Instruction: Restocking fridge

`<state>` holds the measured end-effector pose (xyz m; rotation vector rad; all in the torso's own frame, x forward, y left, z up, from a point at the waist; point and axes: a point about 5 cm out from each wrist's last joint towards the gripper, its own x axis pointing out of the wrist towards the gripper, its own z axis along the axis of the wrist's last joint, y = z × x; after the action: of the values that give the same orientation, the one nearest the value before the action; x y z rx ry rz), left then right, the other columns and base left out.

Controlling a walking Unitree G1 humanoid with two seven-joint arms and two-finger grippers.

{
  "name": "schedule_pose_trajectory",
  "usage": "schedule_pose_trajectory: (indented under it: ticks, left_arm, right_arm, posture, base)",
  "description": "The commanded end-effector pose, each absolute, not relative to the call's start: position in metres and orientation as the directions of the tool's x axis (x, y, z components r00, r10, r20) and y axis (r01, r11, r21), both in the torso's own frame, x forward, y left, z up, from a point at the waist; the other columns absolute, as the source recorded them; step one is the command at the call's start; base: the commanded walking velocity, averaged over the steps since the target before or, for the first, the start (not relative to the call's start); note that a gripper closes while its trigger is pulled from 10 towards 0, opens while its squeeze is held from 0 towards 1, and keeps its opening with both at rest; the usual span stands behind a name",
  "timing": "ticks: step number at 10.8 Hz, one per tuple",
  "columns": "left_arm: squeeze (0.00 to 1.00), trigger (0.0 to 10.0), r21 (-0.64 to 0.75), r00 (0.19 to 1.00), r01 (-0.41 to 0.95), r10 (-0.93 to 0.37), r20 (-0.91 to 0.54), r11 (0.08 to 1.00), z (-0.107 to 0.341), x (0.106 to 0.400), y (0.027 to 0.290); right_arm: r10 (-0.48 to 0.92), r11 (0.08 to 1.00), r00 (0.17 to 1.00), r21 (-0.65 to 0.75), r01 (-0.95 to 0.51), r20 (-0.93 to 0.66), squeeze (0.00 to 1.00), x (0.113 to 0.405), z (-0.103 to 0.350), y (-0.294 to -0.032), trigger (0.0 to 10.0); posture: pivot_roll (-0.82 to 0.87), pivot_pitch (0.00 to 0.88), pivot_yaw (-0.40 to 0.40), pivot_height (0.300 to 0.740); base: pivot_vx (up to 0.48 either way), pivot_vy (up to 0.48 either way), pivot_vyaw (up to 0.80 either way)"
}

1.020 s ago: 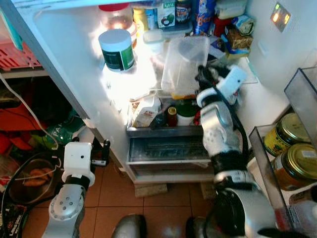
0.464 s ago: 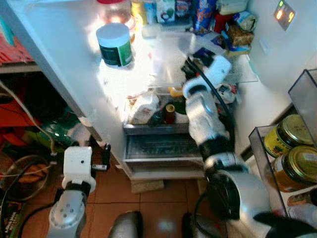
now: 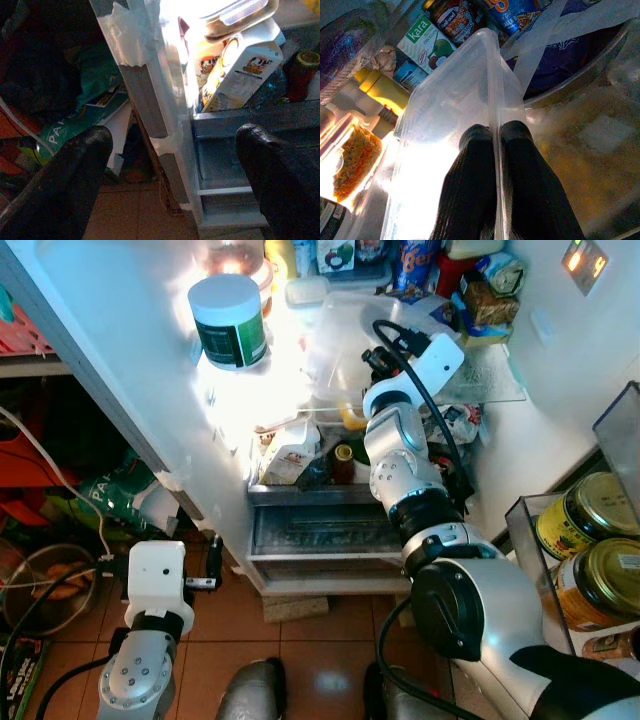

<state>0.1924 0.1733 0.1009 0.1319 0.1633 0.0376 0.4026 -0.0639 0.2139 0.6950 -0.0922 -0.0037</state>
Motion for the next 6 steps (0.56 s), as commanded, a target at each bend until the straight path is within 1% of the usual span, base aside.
schedule_pose_trajectory:
  ticks: [1,2,3,6]
  left_arm:
    - [0.00,10.0,0.149,0.985,-0.035,0.060,-0.164,0.988,0.1018,0.1908,0.1759]
    - [0.00,10.0,0.150,0.985,-0.032,0.057,-0.165,0.988,0.1015,0.1914,0.1751]
    - [0.00,10.0,0.152,0.985,-0.030,0.055,-0.165,0.988,0.1018,0.1929,0.1751]
    - [0.00,10.0,0.152,0.985,-0.035,0.059,-0.161,0.988,0.1022,0.1948,0.1748]
  right_arm:
    - [-0.022,0.754,0.999,0.657,-0.006,0.034,0.00,0.3997,0.2098,-0.0474,10.0]
    - [-0.008,0.729,0.999,0.685,-0.021,0.039,0.00,0.4003,0.2111,-0.0456,10.0]
    - [-0.003,0.720,0.999,0.694,-0.029,0.045,1.00,0.4005,0.2133,-0.0430,10.0]
    - [-0.012,0.737,0.998,0.675,-0.037,0.067,1.00,0.4013,0.2185,-0.0434,10.0]
  posture:
    - [0.18,0.230,0.056,0.740]
    - [0.18,0.227,0.059,0.740]
    - [0.18,0.225,0.059,0.740]
    - [0.17,0.219,0.058,0.740]
  base:
    - [0.000,0.000,0.00]
    - [0.000,0.000,0.00]
    - [0.000,0.000,0.00]
    - [0.000,0.000,0.00]
